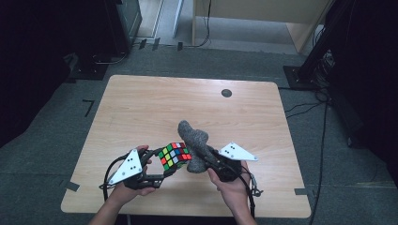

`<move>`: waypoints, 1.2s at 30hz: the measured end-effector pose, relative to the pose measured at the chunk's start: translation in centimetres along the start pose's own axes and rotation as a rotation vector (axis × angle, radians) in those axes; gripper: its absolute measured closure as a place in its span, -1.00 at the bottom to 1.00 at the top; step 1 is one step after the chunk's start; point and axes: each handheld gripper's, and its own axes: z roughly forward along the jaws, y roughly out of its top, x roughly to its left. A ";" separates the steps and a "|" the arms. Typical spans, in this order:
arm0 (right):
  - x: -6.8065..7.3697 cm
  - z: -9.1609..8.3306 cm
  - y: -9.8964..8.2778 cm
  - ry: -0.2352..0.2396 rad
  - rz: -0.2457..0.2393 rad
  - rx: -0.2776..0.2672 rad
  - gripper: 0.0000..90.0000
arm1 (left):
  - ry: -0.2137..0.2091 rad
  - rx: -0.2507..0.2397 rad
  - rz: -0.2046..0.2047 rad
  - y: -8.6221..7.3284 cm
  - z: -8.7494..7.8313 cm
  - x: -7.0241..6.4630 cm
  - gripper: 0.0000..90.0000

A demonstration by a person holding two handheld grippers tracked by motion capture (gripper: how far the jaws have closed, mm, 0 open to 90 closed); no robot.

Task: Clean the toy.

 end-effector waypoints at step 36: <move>6.0 0.6 -0.9 0.159 -0.436 -0.148 0.63 | -0.113 -0.243 -0.390 -0.1 -2.1 3.4 -0.24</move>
